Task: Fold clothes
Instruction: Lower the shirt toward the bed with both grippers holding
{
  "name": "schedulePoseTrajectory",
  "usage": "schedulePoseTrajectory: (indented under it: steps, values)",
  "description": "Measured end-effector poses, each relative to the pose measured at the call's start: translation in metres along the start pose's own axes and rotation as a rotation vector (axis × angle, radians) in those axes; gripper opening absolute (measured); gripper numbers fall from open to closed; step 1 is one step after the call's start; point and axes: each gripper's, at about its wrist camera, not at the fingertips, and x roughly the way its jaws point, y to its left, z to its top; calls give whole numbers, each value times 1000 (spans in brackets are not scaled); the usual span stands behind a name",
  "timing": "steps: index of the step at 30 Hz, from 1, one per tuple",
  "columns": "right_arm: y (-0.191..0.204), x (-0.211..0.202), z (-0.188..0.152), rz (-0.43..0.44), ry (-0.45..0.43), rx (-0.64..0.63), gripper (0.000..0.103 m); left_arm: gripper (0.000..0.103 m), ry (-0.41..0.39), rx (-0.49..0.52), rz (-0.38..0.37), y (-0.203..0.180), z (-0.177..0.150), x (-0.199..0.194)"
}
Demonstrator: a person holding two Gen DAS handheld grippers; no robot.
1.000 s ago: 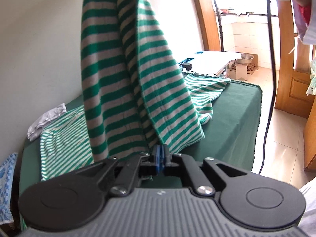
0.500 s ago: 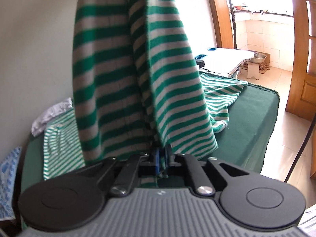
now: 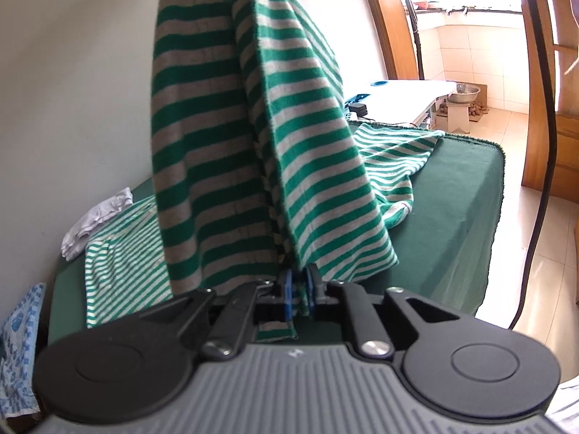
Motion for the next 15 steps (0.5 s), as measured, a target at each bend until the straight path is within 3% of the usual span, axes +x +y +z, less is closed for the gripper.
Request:
schedulePoseTrajectory:
  steps: [5, 7, 9, 10, 11, 12, 15]
  values:
    - [13, 2, 1, -7, -6, -51, 19, 30, 21, -25, 29, 8, -4, 14]
    - [14, 5, 1, -7, 5, -70, 24, 32, 36, -42, 31, 12, -6, 22]
    - [12, 8, 3, 23, 15, -64, 22, 31, 50, -58, 34, 15, -7, 30]
    - [4, 9, 4, 78, 11, -8, 14, 24, 57, -66, 35, 16, -8, 35]
    - [-4, 11, 6, 136, 7, 51, 9, 9, 67, -74, 30, 18, -9, 38]
    - [-17, 15, 7, 202, -1, 145, 9, 5, 75, -83, 15, 19, -10, 41]
    - [-29, 40, 6, 108, 31, 122, 8, 4, 84, -110, -32, 24, -8, 42]
